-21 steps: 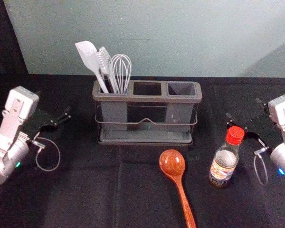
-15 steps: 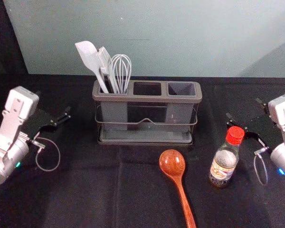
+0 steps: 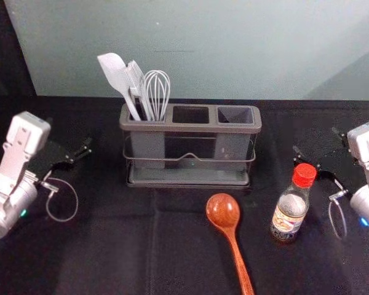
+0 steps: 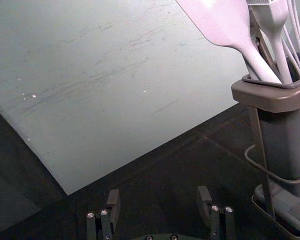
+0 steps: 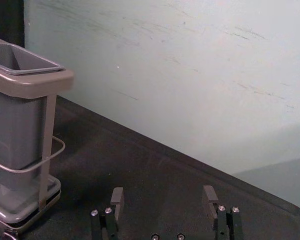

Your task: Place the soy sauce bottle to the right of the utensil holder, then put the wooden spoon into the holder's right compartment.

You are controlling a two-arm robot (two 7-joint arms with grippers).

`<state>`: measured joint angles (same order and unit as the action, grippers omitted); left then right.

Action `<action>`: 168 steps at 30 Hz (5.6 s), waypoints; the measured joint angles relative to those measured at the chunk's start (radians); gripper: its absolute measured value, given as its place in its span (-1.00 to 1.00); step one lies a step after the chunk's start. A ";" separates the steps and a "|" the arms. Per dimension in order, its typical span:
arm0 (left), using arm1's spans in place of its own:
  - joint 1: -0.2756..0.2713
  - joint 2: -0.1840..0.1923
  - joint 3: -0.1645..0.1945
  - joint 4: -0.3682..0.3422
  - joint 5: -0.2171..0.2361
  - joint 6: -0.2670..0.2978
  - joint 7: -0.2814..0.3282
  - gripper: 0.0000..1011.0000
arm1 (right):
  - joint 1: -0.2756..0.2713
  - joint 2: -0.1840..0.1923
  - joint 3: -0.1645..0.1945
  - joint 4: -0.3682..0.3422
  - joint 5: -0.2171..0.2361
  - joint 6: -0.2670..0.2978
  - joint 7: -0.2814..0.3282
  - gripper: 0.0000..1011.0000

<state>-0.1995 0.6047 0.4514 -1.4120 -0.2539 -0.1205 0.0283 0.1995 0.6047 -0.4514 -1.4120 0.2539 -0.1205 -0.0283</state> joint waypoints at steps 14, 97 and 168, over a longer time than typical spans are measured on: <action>0.000 0.000 0.000 0.000 0.000 0.000 0.000 0.99 | 0.000 0.000 0.000 0.000 0.000 0.000 0.000 0.99; 0.000 0.000 0.000 0.000 0.000 0.000 0.000 0.99 | -0.333 0.058 0.199 -0.345 0.268 -0.069 0.360 0.99; 0.000 0.000 0.000 0.000 0.000 0.000 0.000 0.99 | -0.445 -0.080 0.346 -0.388 0.159 -0.048 0.424 -0.24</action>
<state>-0.1995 0.6047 0.4514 -1.4120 -0.2539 -0.1205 0.0283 -0.2457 0.5246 -0.1051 -1.7998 0.4128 -0.1687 0.3956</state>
